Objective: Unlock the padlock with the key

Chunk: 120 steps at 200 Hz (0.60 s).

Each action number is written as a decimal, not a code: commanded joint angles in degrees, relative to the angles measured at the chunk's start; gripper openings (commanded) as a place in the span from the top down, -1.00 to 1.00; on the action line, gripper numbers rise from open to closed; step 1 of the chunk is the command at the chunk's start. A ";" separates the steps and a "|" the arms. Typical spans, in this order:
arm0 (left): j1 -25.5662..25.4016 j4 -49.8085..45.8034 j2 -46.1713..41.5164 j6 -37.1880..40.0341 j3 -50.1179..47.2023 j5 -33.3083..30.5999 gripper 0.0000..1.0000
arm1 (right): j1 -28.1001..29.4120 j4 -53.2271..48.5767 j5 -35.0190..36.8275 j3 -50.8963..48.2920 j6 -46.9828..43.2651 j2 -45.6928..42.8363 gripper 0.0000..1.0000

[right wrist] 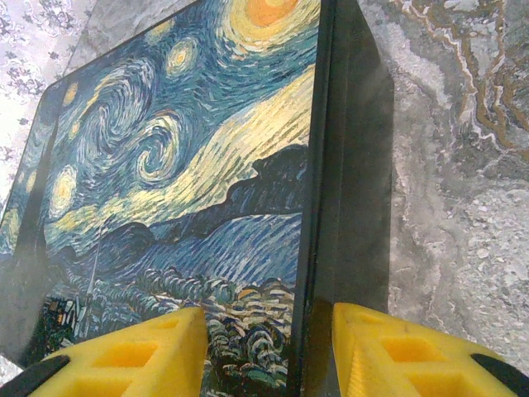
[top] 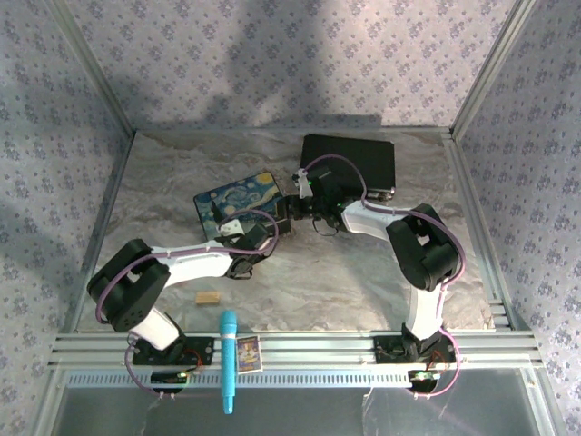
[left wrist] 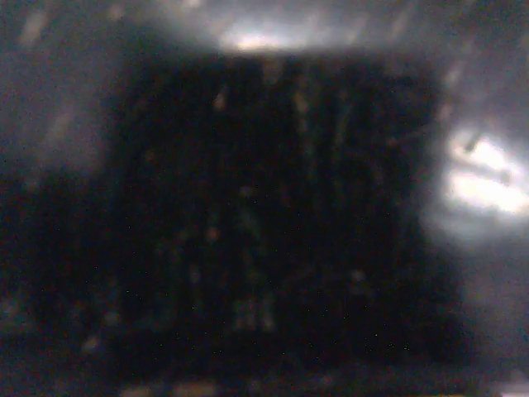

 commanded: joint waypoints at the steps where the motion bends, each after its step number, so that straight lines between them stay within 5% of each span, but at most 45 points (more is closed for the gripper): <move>1: -1.30 3.37 0.25 4.61 2.95 1.68 0.58 | 1.33 -0.55 -0.77 -0.10 1.21 1.68 0.10; 51: -2.55 4.44 0.31 6.23 6.45 4.46 0.59 | 1.72 1.44 -0.33 -2.18 2.98 1.70 0.11; 120: -0.30 -5.59 -2.40 2.41 7.77 -0.57 0.63 | 5.41 1.83 2.04 -5.58 8.93 -1.89 0.16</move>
